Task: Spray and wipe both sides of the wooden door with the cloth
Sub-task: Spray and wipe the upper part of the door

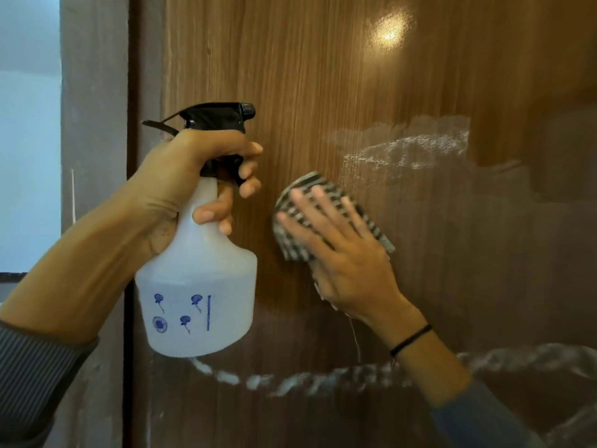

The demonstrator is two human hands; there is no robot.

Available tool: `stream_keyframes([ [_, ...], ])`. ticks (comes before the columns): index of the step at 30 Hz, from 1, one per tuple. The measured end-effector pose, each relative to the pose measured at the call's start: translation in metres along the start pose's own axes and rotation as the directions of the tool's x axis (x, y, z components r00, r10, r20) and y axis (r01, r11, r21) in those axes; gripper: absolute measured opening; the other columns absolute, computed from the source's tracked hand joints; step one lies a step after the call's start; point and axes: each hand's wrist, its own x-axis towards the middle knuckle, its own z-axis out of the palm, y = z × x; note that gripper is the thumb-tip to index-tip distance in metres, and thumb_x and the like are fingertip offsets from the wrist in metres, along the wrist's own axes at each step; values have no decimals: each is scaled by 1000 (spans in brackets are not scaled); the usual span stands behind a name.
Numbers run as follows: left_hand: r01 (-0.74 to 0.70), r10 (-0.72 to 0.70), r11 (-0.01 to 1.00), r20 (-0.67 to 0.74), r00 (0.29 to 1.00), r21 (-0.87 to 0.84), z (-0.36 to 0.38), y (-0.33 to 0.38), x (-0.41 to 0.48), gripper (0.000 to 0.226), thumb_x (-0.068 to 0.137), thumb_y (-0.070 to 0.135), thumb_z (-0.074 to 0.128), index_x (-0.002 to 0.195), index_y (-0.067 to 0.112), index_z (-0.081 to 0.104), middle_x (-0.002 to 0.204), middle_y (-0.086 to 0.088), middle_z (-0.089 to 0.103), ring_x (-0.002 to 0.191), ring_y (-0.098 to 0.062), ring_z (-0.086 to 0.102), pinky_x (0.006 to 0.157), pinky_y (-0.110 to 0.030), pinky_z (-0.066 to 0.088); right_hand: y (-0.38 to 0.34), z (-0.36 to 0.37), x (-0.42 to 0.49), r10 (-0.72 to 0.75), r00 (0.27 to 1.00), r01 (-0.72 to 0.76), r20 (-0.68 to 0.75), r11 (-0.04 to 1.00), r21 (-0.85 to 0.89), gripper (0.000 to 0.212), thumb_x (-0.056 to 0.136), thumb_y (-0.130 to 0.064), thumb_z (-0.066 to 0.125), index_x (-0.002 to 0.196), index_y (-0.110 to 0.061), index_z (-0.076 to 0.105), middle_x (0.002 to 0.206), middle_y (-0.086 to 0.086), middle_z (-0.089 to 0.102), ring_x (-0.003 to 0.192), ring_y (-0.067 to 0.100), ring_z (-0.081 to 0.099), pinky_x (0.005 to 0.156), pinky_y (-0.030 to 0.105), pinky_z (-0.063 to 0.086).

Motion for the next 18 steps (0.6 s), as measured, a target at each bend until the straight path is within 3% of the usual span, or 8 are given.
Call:
stream_keyframes([
  [2,25,-24,1000,41,999,-2,-4,-4,-4,33,98,18,50,66,9,47,63,-9,50,24,-8,32,30,-20,41,-14,4,-2,231,970,-229,-75,973,36,62,98,-17,49,158,-22,33,167,3,22,157,24,8,126,52,8],
  [3,29,-29,1000,46,999,5,-4,-7,-4,33,98,19,51,66,9,48,63,-9,51,24,-8,31,30,-21,41,-27,9,-1,271,959,-266,-82,962,69,61,99,-18,49,158,-22,32,167,3,21,157,24,7,126,52,6],
  [4,39,-38,999,43,998,-11,-3,-9,-2,32,97,19,52,67,10,48,63,-8,51,24,-8,31,31,-21,41,-38,13,0,238,970,-232,-56,968,94,60,100,-19,48,158,-22,32,167,4,21,157,25,6,126,52,5],
  [7,66,-64,995,32,997,-78,7,-14,4,31,96,20,54,68,10,49,64,-8,51,25,-9,32,32,-19,39,-36,16,-14,-104,989,99,101,993,61,62,99,-16,51,156,-22,29,167,4,22,157,26,9,127,51,10],
  [9,68,-64,994,49,997,-87,13,-20,7,31,96,20,55,68,10,50,64,-8,52,26,-9,33,31,-19,40,-17,10,-29,-149,980,144,133,988,46,64,97,-10,49,157,-21,29,167,5,21,156,26,11,127,49,10],
  [11,68,-61,994,75,995,-90,14,-27,7,31,97,19,55,68,9,50,64,-9,52,25,-10,33,31,-21,41,-1,8,-50,37,996,-44,86,996,72,56,103,-10,41,157,-19,30,167,7,20,156,27,11,126,54,11],
  [14,67,-55,993,115,992,-100,10,-38,1,29,97,17,55,70,7,49,63,-9,50,25,-9,33,30,-22,41,11,0,-76,332,943,-330,8,935,132,60,101,1,37,158,-15,26,169,8,15,156,31,8,122,61,19],
  [18,47,-33,996,171,985,-78,13,-48,-1,26,90,21,59,70,6,49,62,-11,50,24,-10,34,30,-24,42,7,-20,-74,595,803,-522,-47,739,425,72,97,15,43,159,-17,26,169,-3,16,157,16,9,124,45,23],
])
